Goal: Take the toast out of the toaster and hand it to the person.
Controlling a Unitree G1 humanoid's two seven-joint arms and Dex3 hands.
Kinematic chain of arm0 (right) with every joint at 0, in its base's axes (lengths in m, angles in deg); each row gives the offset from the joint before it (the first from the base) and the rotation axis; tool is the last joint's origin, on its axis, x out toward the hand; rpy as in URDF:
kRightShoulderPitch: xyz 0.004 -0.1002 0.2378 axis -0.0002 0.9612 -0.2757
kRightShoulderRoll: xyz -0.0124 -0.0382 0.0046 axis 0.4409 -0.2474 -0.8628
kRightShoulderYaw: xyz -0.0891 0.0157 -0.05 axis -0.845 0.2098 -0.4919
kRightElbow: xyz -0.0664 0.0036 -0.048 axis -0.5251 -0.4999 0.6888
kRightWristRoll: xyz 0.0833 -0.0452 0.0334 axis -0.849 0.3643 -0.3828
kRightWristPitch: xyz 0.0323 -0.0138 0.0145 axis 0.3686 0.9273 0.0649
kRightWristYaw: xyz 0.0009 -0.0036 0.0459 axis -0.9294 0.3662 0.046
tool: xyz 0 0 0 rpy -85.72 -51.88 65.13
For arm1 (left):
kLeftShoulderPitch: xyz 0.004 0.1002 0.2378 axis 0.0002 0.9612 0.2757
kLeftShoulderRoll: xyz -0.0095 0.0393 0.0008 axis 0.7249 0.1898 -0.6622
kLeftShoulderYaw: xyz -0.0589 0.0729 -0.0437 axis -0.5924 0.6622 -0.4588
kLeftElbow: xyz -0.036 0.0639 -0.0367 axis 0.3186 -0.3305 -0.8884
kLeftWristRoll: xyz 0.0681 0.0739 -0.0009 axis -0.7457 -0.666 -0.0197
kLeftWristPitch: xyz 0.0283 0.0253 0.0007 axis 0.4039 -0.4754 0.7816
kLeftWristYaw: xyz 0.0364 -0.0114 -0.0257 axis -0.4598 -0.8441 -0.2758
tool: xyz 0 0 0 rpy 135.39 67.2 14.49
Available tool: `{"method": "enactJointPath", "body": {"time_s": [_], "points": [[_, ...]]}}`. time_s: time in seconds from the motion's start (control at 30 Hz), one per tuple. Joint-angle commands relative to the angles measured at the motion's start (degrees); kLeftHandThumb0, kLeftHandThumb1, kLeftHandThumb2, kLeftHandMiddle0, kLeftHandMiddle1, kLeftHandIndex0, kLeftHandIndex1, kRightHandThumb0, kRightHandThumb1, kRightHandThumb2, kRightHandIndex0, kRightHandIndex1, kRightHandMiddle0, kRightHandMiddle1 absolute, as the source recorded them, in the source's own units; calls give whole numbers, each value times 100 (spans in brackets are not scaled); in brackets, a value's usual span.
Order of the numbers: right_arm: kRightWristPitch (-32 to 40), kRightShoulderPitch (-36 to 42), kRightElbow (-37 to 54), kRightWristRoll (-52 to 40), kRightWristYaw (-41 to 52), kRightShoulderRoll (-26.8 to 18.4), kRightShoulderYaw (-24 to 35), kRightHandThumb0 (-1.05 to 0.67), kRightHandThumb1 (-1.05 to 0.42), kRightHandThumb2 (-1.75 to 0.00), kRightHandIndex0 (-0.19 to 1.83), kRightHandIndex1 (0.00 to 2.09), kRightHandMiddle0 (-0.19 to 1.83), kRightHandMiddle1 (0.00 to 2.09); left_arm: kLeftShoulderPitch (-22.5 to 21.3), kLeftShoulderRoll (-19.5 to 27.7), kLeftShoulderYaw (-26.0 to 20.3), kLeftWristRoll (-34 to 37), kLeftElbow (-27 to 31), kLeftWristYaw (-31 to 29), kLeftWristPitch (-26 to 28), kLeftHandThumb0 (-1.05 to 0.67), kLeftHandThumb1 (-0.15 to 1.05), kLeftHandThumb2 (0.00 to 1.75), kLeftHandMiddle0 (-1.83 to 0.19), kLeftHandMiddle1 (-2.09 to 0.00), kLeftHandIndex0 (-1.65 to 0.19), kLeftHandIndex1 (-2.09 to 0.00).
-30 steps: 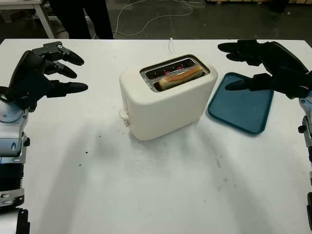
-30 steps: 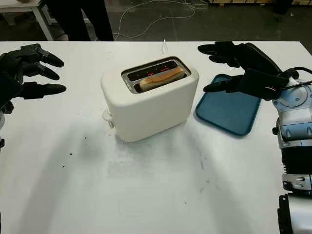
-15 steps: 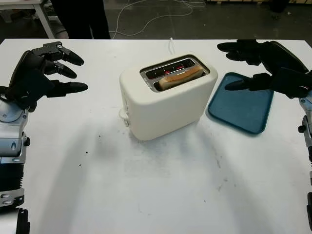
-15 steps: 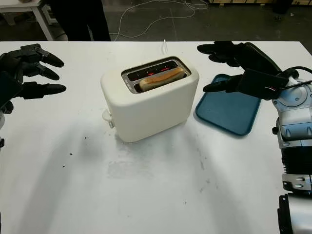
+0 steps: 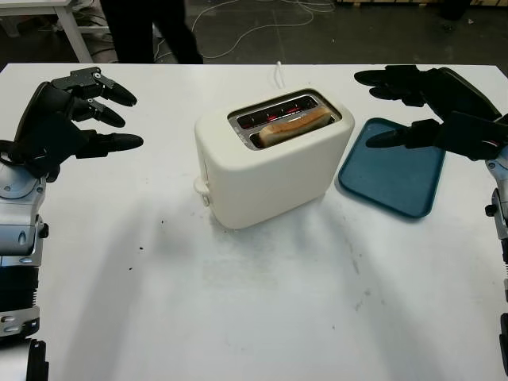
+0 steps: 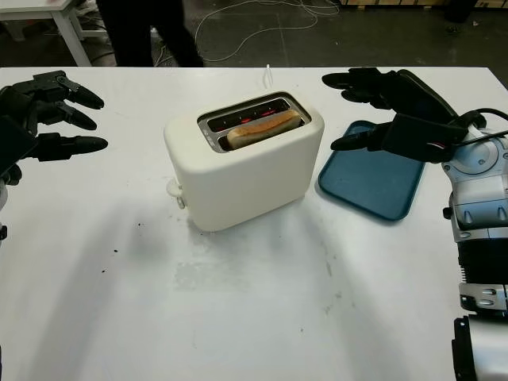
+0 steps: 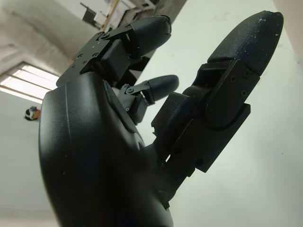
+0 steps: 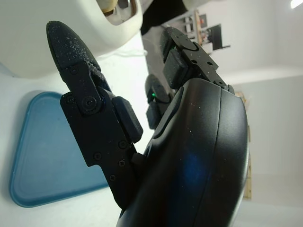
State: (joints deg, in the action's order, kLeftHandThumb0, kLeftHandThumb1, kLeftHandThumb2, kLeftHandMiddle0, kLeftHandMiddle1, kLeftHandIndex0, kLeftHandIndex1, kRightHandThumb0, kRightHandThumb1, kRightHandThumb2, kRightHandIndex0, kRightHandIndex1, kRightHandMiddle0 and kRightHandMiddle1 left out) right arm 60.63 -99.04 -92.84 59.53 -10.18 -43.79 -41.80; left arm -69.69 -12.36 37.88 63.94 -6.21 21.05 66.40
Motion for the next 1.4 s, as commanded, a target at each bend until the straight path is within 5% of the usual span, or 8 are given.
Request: {"method": "enactJointPath", "body": {"time_s": [0.0, 1.37], "points": [[22, 8, 53, -56, -36, -1, 27, -78, -75, 0, 46, 9, 46, 1, -6, 34, -50, 6, -14, 33, -100, -105, 62, 1, -59, -114, -58, -104], [45, -23, 47, -157, 9, -40, 4, -79, -76, -1, 46, 6, 45, 1, -46, 6, -57, 64, 41, 10, 25, -105, 60, 0, -57, -115, -57, -105]]}}
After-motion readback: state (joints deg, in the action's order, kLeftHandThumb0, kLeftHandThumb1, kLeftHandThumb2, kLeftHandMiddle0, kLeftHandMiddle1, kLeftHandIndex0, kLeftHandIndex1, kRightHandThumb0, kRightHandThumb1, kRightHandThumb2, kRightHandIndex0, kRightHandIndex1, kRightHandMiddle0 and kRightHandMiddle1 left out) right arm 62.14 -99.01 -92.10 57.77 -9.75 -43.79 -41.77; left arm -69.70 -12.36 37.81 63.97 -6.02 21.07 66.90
